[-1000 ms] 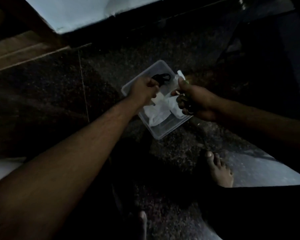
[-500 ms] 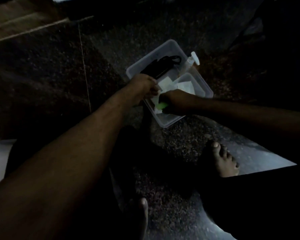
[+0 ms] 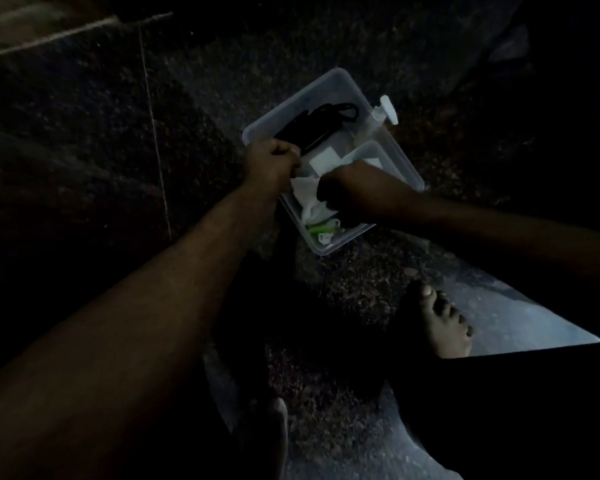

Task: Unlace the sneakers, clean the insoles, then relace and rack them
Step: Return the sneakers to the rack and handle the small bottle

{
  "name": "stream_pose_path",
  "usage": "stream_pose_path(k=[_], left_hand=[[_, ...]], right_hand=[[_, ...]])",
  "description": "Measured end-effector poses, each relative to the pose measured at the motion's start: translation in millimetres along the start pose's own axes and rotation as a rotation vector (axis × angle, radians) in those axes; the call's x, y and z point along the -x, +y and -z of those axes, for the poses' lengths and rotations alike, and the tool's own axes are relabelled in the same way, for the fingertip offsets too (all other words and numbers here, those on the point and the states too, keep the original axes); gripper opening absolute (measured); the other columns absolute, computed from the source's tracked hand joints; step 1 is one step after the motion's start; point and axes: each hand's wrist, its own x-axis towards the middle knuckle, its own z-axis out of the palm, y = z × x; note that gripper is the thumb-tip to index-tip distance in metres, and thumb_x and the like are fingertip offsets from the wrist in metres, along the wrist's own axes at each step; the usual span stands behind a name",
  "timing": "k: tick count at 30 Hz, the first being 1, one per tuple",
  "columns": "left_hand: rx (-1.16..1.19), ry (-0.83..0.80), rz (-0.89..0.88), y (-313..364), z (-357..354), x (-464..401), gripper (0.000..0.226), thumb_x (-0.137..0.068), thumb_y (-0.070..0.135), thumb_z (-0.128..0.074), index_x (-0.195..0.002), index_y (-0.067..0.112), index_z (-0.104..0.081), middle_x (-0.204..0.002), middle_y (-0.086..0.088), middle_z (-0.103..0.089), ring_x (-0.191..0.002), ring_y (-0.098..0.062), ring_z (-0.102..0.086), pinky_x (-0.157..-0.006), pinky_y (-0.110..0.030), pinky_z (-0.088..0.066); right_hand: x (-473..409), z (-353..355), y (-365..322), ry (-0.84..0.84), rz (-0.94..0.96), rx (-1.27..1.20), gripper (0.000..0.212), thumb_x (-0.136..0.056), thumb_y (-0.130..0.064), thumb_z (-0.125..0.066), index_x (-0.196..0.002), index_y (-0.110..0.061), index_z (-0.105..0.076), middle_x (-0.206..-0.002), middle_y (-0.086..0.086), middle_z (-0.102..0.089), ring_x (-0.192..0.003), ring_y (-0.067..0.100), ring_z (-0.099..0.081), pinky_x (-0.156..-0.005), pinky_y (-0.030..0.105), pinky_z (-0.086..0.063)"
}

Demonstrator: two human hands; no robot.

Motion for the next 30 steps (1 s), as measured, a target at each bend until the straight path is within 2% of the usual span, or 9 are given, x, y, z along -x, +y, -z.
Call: stream_pose_path(k=[3,5,7,10,12,18,24,28,30], left_hand=[[-0.085,0.217,-0.052,-11.7,-9.5,2.2,0.006,-0.089,0.004,-0.065,-0.088,0.003,-0.071,-0.092,-0.019,-0.071,-0.089,-0.032,-0.067,-0.08,-0.035,-0.055],[-0.238,0.233,-0.162,-14.6,-13.4,7.4,0.008,-0.085,0.005,-0.069,-0.091,0.003,-0.073,-0.094,-0.015,-0.074,-0.09,-0.028,-0.068,-0.082,-0.031,-0.053],[-0.395,0.102,-0.283,-13.4,-17.4,11.4,0.014,-0.084,0.008,-0.072,-0.097,0.004,-0.073,-0.098,-0.011,-0.074,-0.091,-0.021,-0.066,-0.083,-0.027,-0.05],[-0.723,-0.167,-0.4,-17.1,-25.7,8.0,0.043,-0.081,0.02,-0.08,-0.119,0.007,-0.067,-0.115,-0.016,-0.066,-0.109,-0.032,-0.061,-0.093,-0.041,-0.05],[-0.904,-0.185,-0.42,-21.7,-29.8,4.5,0.049,-0.079,0.029,-0.082,-0.122,0.012,-0.064,-0.122,-0.015,-0.062,-0.114,-0.036,-0.058,-0.097,-0.043,-0.046],[-0.937,0.003,-0.444,-27.3,-27.8,0.2,0.027,-0.088,0.026,-0.069,-0.115,0.022,-0.066,-0.118,-0.002,-0.067,-0.118,-0.028,-0.059,-0.103,-0.038,-0.035],[-0.895,-0.047,-0.375,-25.1,-21.2,-15.1,0.045,-0.075,0.042,-0.082,-0.111,0.021,-0.066,-0.118,-0.006,-0.067,-0.117,-0.032,-0.058,-0.101,-0.041,-0.038],[-0.798,0.074,-0.41,-25.8,-21.8,-13.6,0.06,-0.064,0.057,-0.083,-0.108,0.021,-0.061,-0.119,-0.005,-0.061,-0.115,-0.031,-0.056,-0.098,-0.044,-0.036],[-0.669,0.154,-0.414,-23.5,-24.4,-8.3,0.056,-0.072,0.059,-0.078,-0.109,0.02,-0.061,-0.118,-0.004,-0.06,-0.116,-0.031,-0.055,-0.099,-0.044,-0.033]], right_hand=[[14.9,23.4,11.7,0.234,-0.16,-0.175,0.011,-0.089,-0.016,-0.069,-0.098,-0.012,-0.074,-0.094,0.001,-0.073,-0.076,0.01,-0.064,-0.071,0.014,-0.045],[28.0,29.6,22.7,0.422,-0.277,-0.241,0.01,-0.089,-0.019,-0.069,-0.096,-0.014,-0.073,-0.092,-0.003,-0.073,-0.076,0.007,-0.063,-0.073,0.014,-0.045],[40.2,27.3,34.0,0.545,-0.338,-0.23,0.009,-0.09,-0.021,-0.068,-0.096,-0.017,-0.072,-0.091,-0.003,-0.073,-0.079,0.006,-0.063,-0.073,0.016,-0.044],[47.6,15.3,43.6,0.514,-0.314,-0.181,0.008,-0.089,-0.021,-0.068,-0.096,-0.018,-0.071,-0.091,-0.003,-0.071,-0.079,0.01,-0.064,-0.071,0.021,-0.046],[46.4,9.3,45.1,0.501,-0.288,-0.145,0.007,-0.089,-0.02,-0.068,-0.094,-0.016,-0.07,-0.092,-0.001,-0.069,-0.08,0.015,-0.064,-0.071,0.026,-0.047],[43.8,-1.0,42.3,0.443,-0.223,-0.07,0.004,-0.087,-0.018,-0.065,-0.089,-0.015,-0.066,-0.093,0.005,-0.064,-0.083,0.027,-0.064,-0.068,0.044,-0.053],[39.8,2.2,46.6,0.472,-0.228,-0.159,0.003,-0.086,-0.013,-0.07,-0.088,-0.014,-0.069,-0.09,0.001,-0.066,-0.076,0.013,-0.06,-0.07,0.035,-0.051],[51.2,2.5,53.7,0.503,-0.31,-0.141,0.008,-0.086,-0.014,-0.069,-0.094,-0.016,-0.07,-0.095,0.0,-0.066,-0.081,0.015,-0.06,-0.07,0.025,-0.043],[58.5,2.3,57.4,0.532,-0.371,-0.135,0.015,-0.087,-0.016,-0.067,-0.102,-0.018,-0.067,-0.102,0.0,-0.062,-0.085,0.012,-0.056,-0.069,0.027,-0.042]])
